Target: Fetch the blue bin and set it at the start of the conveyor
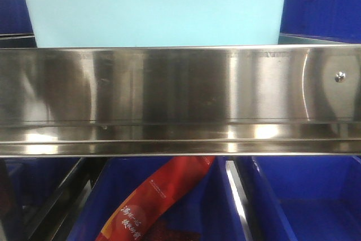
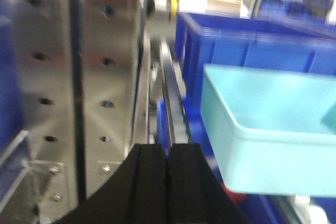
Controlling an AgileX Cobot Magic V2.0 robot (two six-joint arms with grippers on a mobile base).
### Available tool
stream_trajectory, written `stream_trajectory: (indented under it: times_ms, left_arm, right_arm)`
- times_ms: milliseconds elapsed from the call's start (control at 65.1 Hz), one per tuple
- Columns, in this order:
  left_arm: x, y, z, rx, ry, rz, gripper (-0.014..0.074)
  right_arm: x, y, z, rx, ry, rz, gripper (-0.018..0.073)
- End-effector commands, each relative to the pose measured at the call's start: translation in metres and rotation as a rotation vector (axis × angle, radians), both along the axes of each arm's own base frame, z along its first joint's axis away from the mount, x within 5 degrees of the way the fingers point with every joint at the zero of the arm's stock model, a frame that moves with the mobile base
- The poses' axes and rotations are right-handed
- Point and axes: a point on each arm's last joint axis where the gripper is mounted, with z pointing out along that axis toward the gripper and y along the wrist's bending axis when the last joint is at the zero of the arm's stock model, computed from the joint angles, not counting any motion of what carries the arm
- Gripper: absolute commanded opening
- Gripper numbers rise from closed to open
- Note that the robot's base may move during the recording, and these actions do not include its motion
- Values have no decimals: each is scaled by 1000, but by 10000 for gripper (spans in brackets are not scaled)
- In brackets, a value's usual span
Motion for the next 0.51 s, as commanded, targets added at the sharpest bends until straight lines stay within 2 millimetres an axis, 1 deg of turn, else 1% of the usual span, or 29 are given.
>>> stream_trajectory:
  times_ms: [0, 77, 123, 169, 230, 322, 384, 430, 491]
  left_arm:
    - [30, -2, 2, -1, 52, -27, -111]
    - [58, -4, 3, -5, 86, -39, -111]
    - [75, -9, 8, 6, 90, -69, -111]
    - [90, -15, 9, 33, 110, -97, -111]
    - [107, -26, 15, 67, 122, -150, -111]
    - [130, -44, 17, 68, 164, -194, -111]
    - [146, -52, 22, 57, 184, -180, -111]
    - [159, -57, 21, 39, 207, -158, -111]
    - [173, -61, 26, 31, 211, -120, -111]
  right_arm:
    - [25, 13, 3, -13, 44, 84, -160]
    - [47, 26, 0, -15, 66, 143, -141]
    - [65, 36, -4, -31, 74, 170, -141]
    - [77, 42, -6, -36, 83, 169, -141]
    - [93, 49, -11, -43, 109, 147, -141]
    - [115, 57, -14, -30, 138, 82, -141]
    - [128, 61, -16, -43, 175, 13, -141]
    - [135, 64, -14, -37, 196, -26, -141]
    - [149, 74, -14, -54, 220, -25, -141]
